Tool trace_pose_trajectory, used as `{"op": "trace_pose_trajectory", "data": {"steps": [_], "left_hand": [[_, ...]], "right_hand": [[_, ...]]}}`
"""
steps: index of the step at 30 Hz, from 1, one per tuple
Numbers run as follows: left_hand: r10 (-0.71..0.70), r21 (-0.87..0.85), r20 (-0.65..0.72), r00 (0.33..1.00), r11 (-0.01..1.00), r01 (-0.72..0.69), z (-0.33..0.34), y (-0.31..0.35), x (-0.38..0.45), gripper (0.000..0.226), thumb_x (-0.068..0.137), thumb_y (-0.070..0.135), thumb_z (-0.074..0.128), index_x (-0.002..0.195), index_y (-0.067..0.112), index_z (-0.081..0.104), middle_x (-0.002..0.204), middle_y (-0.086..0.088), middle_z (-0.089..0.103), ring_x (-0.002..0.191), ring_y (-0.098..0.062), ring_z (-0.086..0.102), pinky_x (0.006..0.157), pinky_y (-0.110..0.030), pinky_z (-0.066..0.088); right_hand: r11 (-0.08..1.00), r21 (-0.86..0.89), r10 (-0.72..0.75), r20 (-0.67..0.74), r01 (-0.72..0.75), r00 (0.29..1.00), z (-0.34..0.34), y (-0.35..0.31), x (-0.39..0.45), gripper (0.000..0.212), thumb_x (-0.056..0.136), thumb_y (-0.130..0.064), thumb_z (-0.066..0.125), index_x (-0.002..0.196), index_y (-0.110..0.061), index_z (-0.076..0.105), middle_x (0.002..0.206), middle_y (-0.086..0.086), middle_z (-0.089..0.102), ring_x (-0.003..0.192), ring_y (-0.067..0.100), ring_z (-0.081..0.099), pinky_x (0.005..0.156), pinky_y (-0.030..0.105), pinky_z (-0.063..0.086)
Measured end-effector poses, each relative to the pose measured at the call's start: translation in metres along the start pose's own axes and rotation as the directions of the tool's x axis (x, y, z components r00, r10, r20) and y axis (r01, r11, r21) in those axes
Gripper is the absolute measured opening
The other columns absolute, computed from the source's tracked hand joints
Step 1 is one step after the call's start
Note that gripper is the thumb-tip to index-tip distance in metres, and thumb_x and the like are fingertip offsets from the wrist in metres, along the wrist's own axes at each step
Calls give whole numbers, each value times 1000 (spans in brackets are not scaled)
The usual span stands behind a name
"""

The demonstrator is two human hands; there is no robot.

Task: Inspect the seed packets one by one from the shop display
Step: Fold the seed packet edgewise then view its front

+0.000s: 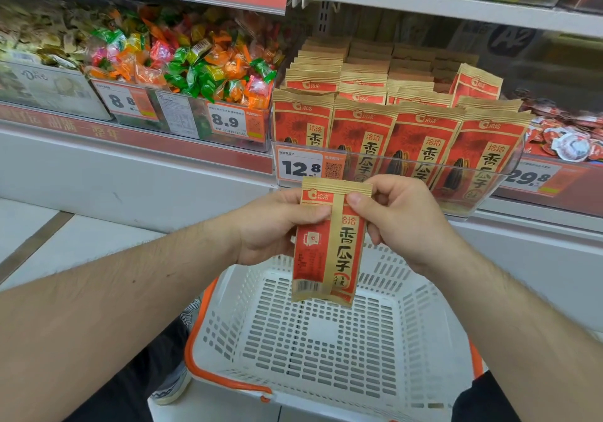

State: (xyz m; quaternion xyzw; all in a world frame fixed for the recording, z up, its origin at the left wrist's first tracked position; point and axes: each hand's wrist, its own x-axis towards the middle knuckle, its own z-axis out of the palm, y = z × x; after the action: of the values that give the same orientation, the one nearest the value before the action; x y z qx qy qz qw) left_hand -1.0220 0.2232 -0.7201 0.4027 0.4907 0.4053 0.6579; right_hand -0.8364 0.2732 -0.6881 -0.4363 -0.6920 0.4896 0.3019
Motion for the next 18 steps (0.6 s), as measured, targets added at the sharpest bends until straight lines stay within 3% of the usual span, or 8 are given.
{"op": "trace_pose_trajectory", "data": {"steps": [3,6,18], "left_hand": [[165,89,-110,980,984,-155,-10,6,0,32,75,23,75,106,14,73,107,-10,75,98,-24,70,93,-46,54],[259,245,-90,962,942,-231,-19,8,-3,33,72,20,72,103,9,75,109,-9,75,105,-22,70,96,-35,53],[317,318,-32,948,902,-291,-23,8,-7,26,73,19,72,98,16,78,108,-4,76,105,-19,70,92,-31,55]], "right_hand": [[999,-15,-42,0,42,999,-1,-2,-1,18,90,-12,69,72,-14,68,49,5,59,43,12,51,44,20,41],[998,-30,-48,37,49,998,-2,-1,-2,15,85,-11,74,71,-16,71,52,7,63,48,15,57,46,24,46],[997,0,-78,81,79,994,-2,-2,-3,17,83,-5,74,71,-16,72,53,2,65,48,13,59,49,26,50]]}}
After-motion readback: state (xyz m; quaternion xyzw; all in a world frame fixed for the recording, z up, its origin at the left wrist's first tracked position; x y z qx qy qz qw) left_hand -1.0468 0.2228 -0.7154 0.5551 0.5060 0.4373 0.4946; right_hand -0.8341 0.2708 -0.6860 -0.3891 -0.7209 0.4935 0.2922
